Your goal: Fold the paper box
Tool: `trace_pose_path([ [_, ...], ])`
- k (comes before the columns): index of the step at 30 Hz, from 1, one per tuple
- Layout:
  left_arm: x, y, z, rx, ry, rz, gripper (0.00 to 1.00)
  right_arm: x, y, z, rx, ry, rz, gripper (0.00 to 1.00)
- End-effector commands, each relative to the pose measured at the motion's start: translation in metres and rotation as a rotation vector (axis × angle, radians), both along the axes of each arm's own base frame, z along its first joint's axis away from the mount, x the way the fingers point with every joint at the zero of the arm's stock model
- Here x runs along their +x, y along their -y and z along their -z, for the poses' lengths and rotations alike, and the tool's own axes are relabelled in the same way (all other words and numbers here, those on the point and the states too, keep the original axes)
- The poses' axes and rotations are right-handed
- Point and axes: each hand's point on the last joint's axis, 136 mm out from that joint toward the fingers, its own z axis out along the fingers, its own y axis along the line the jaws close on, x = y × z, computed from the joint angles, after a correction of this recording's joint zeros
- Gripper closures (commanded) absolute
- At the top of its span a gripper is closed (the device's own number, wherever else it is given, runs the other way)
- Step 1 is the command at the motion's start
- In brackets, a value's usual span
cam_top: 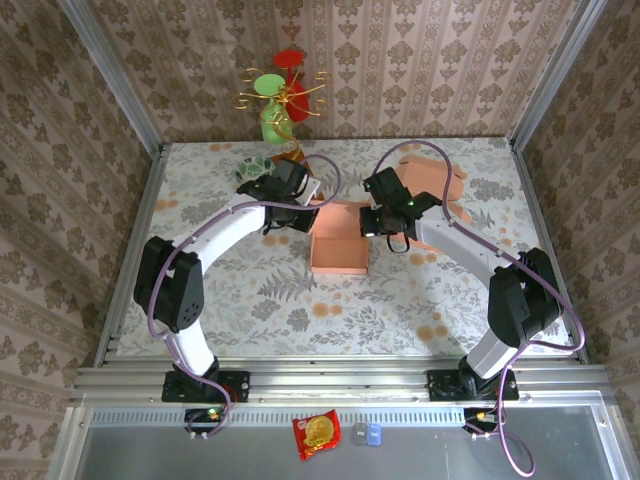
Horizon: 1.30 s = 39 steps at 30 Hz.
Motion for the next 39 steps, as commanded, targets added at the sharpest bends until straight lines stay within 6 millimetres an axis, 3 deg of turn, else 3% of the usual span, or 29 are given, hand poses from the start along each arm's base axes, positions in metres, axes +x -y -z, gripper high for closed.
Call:
trace_pose_path([
  [1,0.018,-0.004,-0.016,-0.067,0.039,-0.121,1.00,0.020,-0.013,-0.018,0.068,0.067,0.042,1.00],
  [7,0.037,-0.003,-0.022,-0.170,0.091,-0.154,1.00,0.037,-0.020,-0.015,0.104,0.097,0.081,1.00],
  [14,0.041,0.002,-0.019,-0.243,0.157,-0.122,1.00,0.041,-0.025,-0.008,0.146,0.119,0.097,1.00],
  [29,0.035,0.009,-0.012,-0.300,0.184,-0.113,1.00,0.027,-0.022,0.010,0.147,0.177,0.042,1.00],
  [39,0.013,0.009,0.009,-0.298,0.204,-0.093,1.00,0.014,-0.021,0.017,0.056,0.195,0.003,1.00],
])
